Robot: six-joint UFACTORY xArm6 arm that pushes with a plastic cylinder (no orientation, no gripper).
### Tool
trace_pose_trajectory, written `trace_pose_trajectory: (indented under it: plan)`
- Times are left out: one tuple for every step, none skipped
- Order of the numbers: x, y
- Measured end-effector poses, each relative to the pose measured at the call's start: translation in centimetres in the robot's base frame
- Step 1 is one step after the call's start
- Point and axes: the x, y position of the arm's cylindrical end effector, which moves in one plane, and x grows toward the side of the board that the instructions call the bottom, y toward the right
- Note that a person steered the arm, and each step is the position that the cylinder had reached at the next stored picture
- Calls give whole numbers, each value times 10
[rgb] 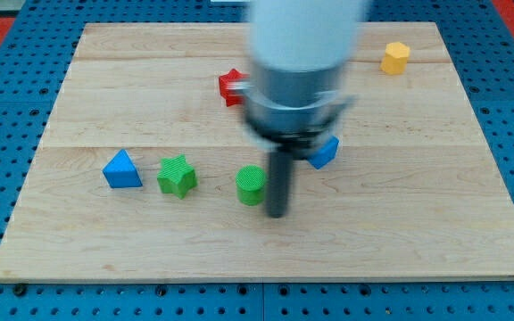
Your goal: Slide the green circle to the blue cube
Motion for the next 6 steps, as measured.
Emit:
trace_pose_trajectory:
  plan:
    - [0, -16]
    - [0, -63]
    - [-25, -66]
    - [-26, 25]
    - [-28, 42]
    - [-33, -32]
